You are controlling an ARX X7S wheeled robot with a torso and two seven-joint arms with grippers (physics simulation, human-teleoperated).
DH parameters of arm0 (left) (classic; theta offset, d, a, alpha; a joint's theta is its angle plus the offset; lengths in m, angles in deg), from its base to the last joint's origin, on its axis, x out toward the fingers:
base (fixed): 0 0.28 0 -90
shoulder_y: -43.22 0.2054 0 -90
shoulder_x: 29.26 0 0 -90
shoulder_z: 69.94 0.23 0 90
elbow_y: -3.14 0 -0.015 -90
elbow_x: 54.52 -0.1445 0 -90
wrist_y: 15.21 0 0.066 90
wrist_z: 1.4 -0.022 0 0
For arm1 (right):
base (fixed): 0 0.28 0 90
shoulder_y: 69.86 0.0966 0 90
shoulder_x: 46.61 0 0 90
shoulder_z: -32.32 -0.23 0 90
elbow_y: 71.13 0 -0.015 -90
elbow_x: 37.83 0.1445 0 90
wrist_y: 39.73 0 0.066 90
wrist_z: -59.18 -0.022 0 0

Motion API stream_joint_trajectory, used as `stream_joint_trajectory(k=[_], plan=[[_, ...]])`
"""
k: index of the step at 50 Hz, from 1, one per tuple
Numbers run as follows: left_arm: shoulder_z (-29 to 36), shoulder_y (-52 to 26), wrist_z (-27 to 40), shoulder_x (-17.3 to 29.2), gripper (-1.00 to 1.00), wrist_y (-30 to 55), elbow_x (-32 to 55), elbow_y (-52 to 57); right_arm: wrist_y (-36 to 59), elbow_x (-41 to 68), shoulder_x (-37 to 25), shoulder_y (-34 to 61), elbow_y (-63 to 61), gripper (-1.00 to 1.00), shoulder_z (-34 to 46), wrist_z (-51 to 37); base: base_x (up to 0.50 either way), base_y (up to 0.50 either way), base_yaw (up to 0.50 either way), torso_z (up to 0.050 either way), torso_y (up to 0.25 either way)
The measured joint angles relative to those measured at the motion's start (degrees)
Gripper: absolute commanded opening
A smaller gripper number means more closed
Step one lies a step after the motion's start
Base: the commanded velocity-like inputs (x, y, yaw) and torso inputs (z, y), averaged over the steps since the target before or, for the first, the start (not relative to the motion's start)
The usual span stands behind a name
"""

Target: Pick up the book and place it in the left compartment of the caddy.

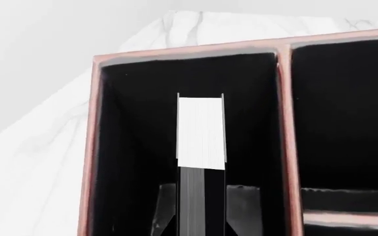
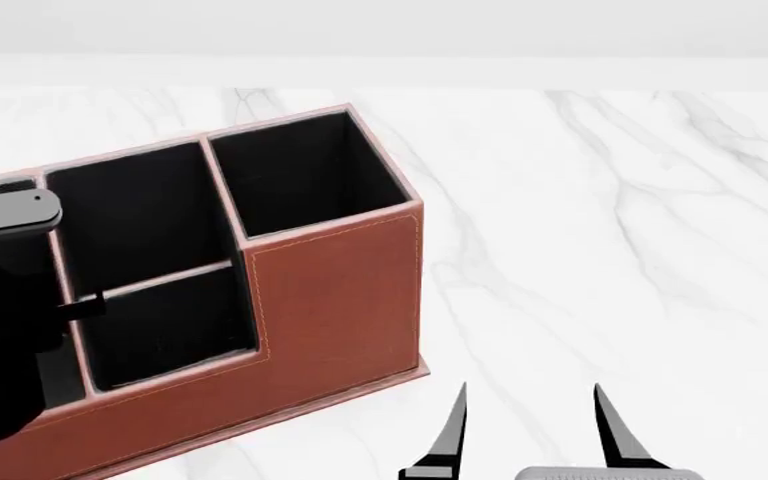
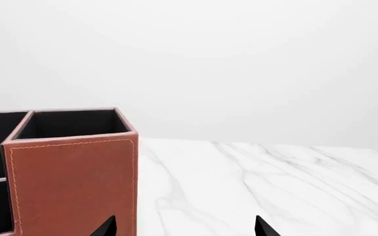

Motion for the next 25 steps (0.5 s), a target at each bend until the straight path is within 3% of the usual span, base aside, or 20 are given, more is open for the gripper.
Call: stream_joint_trajectory(k=[25], plan=[[0.84, -1.48, -2.72, -0.49, -1.00, -3.32, -1.36, -6.30, 0.27, 0.33, -0.16, 0.41, 0.09, 1.00, 0.32, -0.29, 0.00, 0.00, 0.00, 0.000, 0.002]])
